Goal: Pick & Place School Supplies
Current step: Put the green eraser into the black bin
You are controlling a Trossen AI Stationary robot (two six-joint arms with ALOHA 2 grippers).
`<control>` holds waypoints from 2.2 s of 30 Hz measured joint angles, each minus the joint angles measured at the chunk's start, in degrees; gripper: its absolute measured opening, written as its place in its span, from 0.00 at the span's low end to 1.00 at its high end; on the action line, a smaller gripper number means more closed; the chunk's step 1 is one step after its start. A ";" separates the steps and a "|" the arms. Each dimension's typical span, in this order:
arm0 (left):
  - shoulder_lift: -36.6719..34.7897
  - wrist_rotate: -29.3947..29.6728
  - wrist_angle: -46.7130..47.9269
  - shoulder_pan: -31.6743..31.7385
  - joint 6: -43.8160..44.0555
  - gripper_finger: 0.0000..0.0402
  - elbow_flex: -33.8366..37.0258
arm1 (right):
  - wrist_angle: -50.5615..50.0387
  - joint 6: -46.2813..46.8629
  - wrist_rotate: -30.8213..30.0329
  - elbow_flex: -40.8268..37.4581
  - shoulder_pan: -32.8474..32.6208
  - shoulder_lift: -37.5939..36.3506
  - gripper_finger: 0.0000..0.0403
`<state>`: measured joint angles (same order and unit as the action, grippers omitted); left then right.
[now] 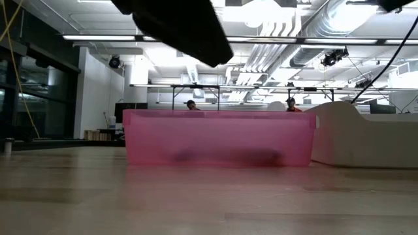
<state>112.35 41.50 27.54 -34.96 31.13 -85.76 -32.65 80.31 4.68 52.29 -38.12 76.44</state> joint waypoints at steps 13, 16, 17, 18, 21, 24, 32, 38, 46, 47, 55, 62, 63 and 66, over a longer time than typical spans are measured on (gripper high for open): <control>-8.73 0.46 17.82 1.59 6.92 0.47 0.00 | -0.24 -27.73 2.02 -0.02 26.23 -4.07 0.22; -11.11 0.52 18.94 2.04 4.27 0.47 0.00 | -0.18 -32.06 4.79 0.00 32.16 -4.11 0.22; -11.91 0.54 18.81 2.24 2.89 0.47 0.00 | -0.12 -33.04 5.97 0.00 34.11 -4.06 0.22; -12.57 0.60 18.73 2.29 1.39 0.47 0.00 | -0.06 -33.90 7.43 0.00 36.05 -4.05 0.22; -14.07 0.59 18.69 2.39 -0.99 0.47 0.00 | 0.12 -36.97 11.68 0.00 41.66 -4.08 0.22; -14.77 0.89 18.94 2.78 -2.48 0.47 0.00 | 0.42 -40.27 14.55 0.00 46.82 -4.08 0.22; -15.70 -1.81 23.07 12.72 -4.82 0.47 -0.04 | 1.64 -50.19 22.15 0.00 58.62 -4.08 0.22; -15.87 -9.71 22.68 25.63 -14.91 0.47 0.84 | 1.60 -58.77 22.65 0.00 66.07 -4.26 0.22; -15.89 -29.44 12.20 41.05 -30.33 0.47 3.24 | -0.77 -67.34 22.27 0.00 74.76 -4.30 0.22; -15.89 -33.25 10.84 42.86 -31.87 0.47 3.74 | -1.44 -68.71 22.03 0.00 75.72 -4.30 0.22; -15.89 -43.26 5.64 53.04 -36.01 0.47 7.11 | -7.72 -86.10 12.81 0.00 79.01 -4.32 0.22; -15.87 -47.59 2.85 55.22 -38.05 0.47 7.58 | -11.23 -106.61 2.35 0.02 77.65 -4.32 0.22; -15.87 -48.51 2.49 55.24 -38.51 0.47 7.58 | -11.46 -109.76 0.44 0.02 77.11 -4.32 0.22; -15.87 -50.52 1.92 55.50 -39.71 0.47 7.58 | -11.78 -120.33 -3.54 0.02 74.81 -4.32 0.22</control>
<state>96.49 -9.02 29.45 20.54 -8.58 -78.17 -44.43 -40.03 1.14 52.31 36.68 72.13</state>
